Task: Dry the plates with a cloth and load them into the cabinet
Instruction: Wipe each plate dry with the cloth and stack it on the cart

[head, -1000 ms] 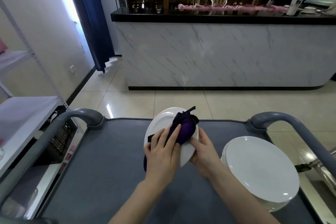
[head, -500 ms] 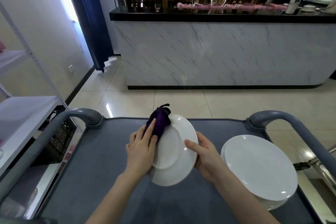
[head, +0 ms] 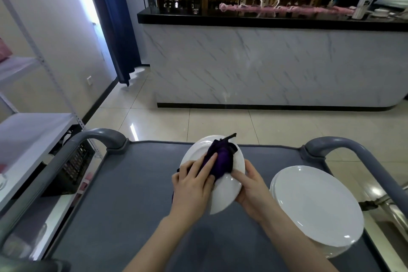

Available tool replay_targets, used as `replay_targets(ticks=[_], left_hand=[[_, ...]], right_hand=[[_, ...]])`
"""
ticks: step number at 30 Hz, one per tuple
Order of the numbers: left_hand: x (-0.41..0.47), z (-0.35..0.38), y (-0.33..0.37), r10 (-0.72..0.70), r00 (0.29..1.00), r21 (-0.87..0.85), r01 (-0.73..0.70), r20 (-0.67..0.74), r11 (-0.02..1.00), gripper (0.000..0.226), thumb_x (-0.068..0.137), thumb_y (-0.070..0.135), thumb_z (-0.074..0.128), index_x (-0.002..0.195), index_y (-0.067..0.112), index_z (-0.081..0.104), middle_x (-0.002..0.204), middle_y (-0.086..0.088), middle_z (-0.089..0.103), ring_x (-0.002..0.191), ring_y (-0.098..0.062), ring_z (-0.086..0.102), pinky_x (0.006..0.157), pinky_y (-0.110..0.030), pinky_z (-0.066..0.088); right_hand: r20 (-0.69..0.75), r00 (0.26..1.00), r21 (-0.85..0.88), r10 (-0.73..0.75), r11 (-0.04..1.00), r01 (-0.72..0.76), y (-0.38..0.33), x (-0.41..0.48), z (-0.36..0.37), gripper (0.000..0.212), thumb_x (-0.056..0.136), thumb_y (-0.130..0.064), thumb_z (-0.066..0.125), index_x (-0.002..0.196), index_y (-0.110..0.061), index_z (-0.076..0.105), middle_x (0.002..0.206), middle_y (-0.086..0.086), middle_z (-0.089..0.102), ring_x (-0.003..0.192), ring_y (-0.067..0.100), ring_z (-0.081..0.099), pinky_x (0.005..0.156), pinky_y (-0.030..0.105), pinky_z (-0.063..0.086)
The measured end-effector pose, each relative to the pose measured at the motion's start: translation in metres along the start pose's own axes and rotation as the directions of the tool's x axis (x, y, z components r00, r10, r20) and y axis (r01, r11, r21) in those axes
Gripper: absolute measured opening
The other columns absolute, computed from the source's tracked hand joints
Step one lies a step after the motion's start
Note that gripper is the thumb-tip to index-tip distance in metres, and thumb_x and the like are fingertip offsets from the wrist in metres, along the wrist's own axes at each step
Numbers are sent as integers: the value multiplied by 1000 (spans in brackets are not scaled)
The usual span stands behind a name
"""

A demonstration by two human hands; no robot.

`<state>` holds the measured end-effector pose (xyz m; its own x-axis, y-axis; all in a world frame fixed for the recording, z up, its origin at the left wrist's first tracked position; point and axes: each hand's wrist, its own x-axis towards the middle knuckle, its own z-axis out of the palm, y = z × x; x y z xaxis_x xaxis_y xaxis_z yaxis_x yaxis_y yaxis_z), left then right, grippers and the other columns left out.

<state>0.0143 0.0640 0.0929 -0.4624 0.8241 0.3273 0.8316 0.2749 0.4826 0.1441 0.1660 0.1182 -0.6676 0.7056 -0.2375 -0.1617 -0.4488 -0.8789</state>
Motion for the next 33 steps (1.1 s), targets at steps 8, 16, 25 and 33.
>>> replay_targets(ticks=[8, 16, 25, 33], left_hand=[[0, 28, -20, -118, 991, -151, 126, 65, 980, 55, 103, 34, 43, 150, 49, 18, 148, 18, 39, 123, -14, 33, 97, -27, 35], [-2, 57, -24, -348, 810, -412, 552, 471, 725, 49, 104, 37, 37, 152, 40, 26, 127, 7, 60, 105, -9, 59, 89, -29, 51], [21, -2, -24, -484, 606, -623, 768, 632, 148, 50, 99, 59, 35, 122, 24, 63, 128, -7, 63, 113, -30, 63, 87, -46, 53], [-2, -32, -61, -626, 619, -779, 627, 475, 30, 37, 94, 2, 57, 127, 18, 51, 112, -18, 64, 84, -31, 65, 53, -34, 55]], right_hand=[[-75, 997, -129, -12, 992, 3, -5, -12, -21, 20, 93, -12, 64, 109, -23, 69, 109, 9, 73, 91, 23, 71, 68, 37, 57], [-33, 984, -479, -176, 867, 139, -12, -29, -44, 23, 92, -17, 62, 109, -30, 69, 109, -2, 74, 104, 23, 69, 90, 47, 54], [427, 821, -898, -379, -69, 435, 0, -27, -22, 36, 94, -25, 60, 121, -44, 46, 86, -6, 67, 72, 22, 59, 59, 31, 44], [745, 601, -666, -289, -374, 645, 51, -5, 5, 56, 63, -7, 90, 114, -23, 72, 125, 0, 69, 105, 23, 71, 81, 35, 61]])
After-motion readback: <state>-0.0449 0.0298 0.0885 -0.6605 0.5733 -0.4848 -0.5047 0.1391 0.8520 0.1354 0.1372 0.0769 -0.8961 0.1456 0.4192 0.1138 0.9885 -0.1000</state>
